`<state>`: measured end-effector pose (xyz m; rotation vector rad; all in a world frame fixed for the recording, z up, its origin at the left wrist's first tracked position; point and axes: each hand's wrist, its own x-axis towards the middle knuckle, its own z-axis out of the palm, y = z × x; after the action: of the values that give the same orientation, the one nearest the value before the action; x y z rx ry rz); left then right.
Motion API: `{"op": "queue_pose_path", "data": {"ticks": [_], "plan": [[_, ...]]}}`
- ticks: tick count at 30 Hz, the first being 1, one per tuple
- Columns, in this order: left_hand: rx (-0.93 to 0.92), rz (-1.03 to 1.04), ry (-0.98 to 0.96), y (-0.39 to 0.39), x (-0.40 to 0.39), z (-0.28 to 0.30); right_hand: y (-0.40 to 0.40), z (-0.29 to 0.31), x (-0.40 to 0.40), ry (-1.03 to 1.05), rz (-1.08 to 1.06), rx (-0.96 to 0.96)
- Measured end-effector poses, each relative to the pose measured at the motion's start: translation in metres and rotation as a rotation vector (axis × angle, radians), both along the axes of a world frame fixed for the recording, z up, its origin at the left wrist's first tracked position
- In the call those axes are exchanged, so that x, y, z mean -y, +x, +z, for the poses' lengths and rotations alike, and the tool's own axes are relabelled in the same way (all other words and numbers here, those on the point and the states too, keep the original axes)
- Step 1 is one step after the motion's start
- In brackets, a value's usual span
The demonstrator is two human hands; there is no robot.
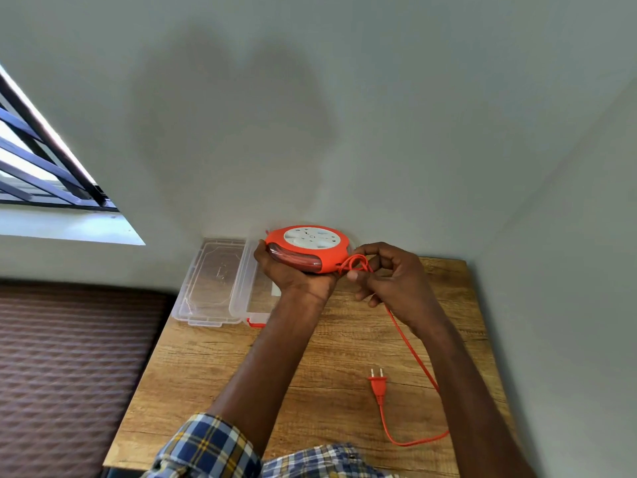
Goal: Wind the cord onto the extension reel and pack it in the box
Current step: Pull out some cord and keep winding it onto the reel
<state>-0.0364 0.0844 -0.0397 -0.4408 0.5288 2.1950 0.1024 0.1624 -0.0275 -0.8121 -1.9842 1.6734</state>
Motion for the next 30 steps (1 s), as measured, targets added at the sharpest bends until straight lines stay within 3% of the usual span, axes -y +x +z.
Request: {"op": "queue_pose_path", "data": {"ticks": [4, 9, 15, 21, 26, 30], "plan": [[-0.002, -0.019, 0.035, -0.002, 0.001, 0.000, 0.000, 0.004, 0.004, 0.003, -0.087, -0.048], [-0.019, -0.027, 0.031, -0.003, 0.001, 0.002, -0.006, 0.002, 0.008, -0.153, -0.181, -0.117], [0.012, -0.009, 0.048, -0.004, 0.005, 0.002, -0.003, 0.001, 0.001, -0.194, -0.160, -0.123], [0.032, -0.009, 0.032, 0.000, 0.003, 0.002, -0.002, -0.002, 0.003, -0.057, -0.167, -0.041], [0.070, -0.003, 0.051, -0.002, 0.004, 0.003, 0.011, 0.004, -0.004, -0.012, 0.160, -0.070], [0.071, 0.001, 0.040, -0.001, 0.006, 0.002, 0.007, 0.000, 0.002, 0.085, 0.011, -0.070]]}}
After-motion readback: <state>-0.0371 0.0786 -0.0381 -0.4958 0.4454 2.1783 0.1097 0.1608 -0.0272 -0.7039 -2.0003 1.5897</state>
